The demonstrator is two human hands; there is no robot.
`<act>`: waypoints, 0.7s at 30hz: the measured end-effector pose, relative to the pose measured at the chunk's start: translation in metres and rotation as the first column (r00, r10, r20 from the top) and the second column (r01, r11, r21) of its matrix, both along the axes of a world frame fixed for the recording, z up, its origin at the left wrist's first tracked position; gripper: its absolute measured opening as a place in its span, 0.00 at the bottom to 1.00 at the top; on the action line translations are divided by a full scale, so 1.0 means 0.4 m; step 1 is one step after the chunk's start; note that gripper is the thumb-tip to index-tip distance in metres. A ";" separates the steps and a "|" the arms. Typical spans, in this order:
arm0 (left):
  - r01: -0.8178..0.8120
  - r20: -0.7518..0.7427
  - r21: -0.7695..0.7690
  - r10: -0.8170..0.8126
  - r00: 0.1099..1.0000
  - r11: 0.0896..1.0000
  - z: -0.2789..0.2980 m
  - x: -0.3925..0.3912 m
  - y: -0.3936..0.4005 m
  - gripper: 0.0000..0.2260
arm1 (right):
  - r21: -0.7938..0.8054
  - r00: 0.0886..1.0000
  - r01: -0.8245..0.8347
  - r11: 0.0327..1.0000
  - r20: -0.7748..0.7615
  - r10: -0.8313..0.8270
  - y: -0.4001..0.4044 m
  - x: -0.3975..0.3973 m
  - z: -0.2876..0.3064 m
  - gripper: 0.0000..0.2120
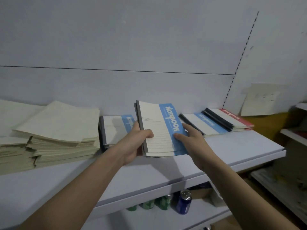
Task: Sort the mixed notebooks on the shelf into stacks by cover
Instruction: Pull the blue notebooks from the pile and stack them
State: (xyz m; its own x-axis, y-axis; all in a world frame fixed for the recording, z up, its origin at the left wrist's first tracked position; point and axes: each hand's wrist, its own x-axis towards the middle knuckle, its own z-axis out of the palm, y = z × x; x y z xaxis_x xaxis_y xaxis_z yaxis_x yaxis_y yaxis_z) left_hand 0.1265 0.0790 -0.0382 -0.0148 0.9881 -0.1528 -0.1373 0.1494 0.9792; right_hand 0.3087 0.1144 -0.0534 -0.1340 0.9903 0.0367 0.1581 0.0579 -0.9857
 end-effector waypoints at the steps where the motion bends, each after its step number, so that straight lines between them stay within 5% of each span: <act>1: 0.065 0.012 -0.034 -0.064 0.998 0.997 -0.002 0.014 0.003 0.19 | -0.002 1.000 0.031 1.000 0.008 -0.031 0.010 0.020 0.000 0.11; 4: 0.145 0.024 -0.089 -0.143 0.989 0.985 -0.011 0.062 0.026 0.21 | -0.068 0.998 0.067 0.995 -0.011 -0.068 0.056 0.079 -0.005 0.11; 8: 0.046 0.037 -0.054 -0.044 0.998 0.997 -0.031 0.148 0.092 0.23 | -0.179 0.997 0.034 0.983 -0.056 -0.044 0.127 0.152 -0.026 0.20; 10: -0.053 0.029 -0.022 0.054 0.998 0.998 -0.047 0.217 0.130 0.20 | -0.171 0.999 0.019 0.985 -0.040 -0.026 0.164 0.208 -0.033 0.06; 17: -0.296 -0.067 0.048 0.299 0.952 0.954 -0.136 0.471 0.277 0.14 | 0.028 0.998 0.013 1.000 0.060 -0.015 0.319 0.422 -0.071 0.11; 21: -0.389 -0.215 0.185 0.423 0.880 0.903 -0.154 0.565 0.366 0.15 | 0.169 0.965 0.015 0.986 0.256 -0.058 0.431 0.485 -0.103 0.22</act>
State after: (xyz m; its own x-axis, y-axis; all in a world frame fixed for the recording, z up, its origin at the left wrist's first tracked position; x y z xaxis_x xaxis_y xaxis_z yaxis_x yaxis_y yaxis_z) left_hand 0.3526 0.2254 -0.0998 -0.4387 0.8978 0.0392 0.0878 -0.0006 0.9961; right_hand 0.5025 0.2870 -0.0946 -0.1245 0.9779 0.1680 0.4120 0.2050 -0.8878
